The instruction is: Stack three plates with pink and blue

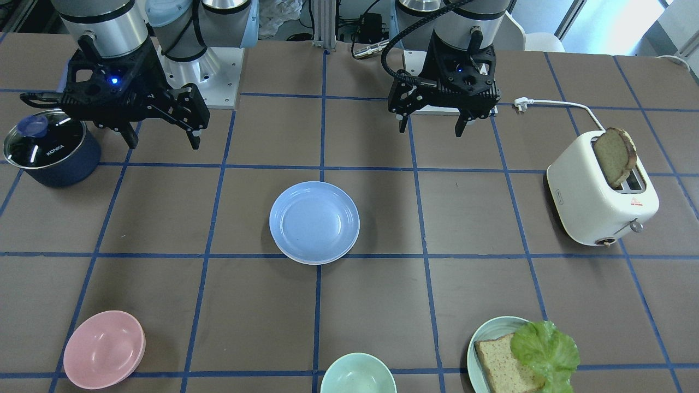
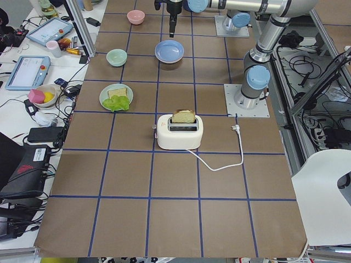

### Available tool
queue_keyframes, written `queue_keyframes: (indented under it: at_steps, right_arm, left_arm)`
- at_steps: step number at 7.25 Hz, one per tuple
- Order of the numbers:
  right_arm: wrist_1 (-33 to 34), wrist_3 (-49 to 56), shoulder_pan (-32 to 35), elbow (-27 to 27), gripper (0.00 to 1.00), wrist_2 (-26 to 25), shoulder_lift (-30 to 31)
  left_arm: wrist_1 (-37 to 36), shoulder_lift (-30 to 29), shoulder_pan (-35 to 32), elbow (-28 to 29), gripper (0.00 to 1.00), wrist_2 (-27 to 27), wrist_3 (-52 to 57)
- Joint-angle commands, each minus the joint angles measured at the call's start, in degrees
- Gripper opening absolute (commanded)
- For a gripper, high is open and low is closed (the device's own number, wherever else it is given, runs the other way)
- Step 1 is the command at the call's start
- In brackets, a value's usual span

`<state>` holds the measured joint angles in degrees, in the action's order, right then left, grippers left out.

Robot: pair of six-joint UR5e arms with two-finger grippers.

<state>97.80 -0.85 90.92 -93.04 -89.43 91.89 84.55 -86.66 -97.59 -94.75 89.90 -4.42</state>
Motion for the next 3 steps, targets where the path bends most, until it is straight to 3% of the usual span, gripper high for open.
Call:
queue_keyframes:
  at_steps: [1,3]
  right_arm:
    - [0.02,0.14,-0.04,0.57,1.0,0.48,-1.7]
    - [0.19,0.14,-0.04,0.58,1.0,0.48,-2.07]
  left_arm:
    - [0.0,0.0,0.03,0.0,1.0,-0.16,0.02]
    - [-0.09,-0.09,0.12,0.0,1.0,-0.16,0.02]
